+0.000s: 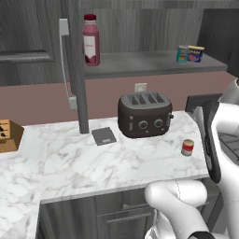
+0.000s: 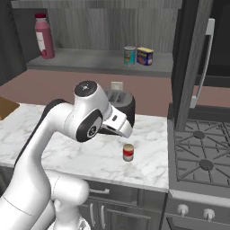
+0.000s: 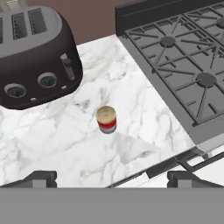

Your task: Pick the cans from the counter and place them in their designated side in the cabinet.

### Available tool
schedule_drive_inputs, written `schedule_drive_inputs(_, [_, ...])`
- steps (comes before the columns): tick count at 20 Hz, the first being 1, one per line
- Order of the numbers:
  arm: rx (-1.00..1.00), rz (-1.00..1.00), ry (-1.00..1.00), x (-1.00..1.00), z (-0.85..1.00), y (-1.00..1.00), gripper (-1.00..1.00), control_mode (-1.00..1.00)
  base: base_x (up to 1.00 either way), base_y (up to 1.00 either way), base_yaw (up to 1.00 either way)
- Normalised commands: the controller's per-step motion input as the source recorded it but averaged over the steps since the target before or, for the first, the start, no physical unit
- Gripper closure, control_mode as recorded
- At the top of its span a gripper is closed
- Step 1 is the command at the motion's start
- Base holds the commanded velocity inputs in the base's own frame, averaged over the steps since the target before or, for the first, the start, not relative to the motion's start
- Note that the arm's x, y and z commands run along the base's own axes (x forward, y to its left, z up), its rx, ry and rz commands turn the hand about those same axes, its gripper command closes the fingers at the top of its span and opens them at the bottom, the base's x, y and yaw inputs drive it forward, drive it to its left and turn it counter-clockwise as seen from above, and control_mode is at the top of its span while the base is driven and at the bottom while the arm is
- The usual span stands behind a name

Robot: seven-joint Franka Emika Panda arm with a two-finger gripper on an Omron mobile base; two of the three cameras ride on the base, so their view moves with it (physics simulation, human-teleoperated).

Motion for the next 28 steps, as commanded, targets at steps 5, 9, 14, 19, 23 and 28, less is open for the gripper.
schedule_drive_inputs(5, [0.0, 0.0, 0.0, 0.11, -0.13, 0.0, -1.0, -1.0, 0.0, 0.0, 0.0])
schedule_drive_inputs(9, [0.0, 0.0, 0.02, 0.17, -0.18, 0.0, -1.0, -1.0, 0.0, 0.0, 0.0])
schedule_drive_inputs(14, [0.0, 0.0, 0.01, 0.18, -0.15, 0.0, -1.0, -1.0, 0.0, 0.0, 0.0])
schedule_drive_inputs(19, [0.0, 0.0, 0.0, 0.16, -0.15, 0.0, -1.0, -1.0, 0.0, 0.0, 0.0])
schedule_drive_inputs(23, [0.0, 0.0, 0.0, 0.14, -0.17, 0.0, -1.0, -1.0, 0.0, 0.0, 0.0])
schedule_drive_inputs(28, [0.0, 0.0, 0.0, 0.08, -0.23, 0.0, -1.0, -1.0, 0.0, 0.0, 0.0])
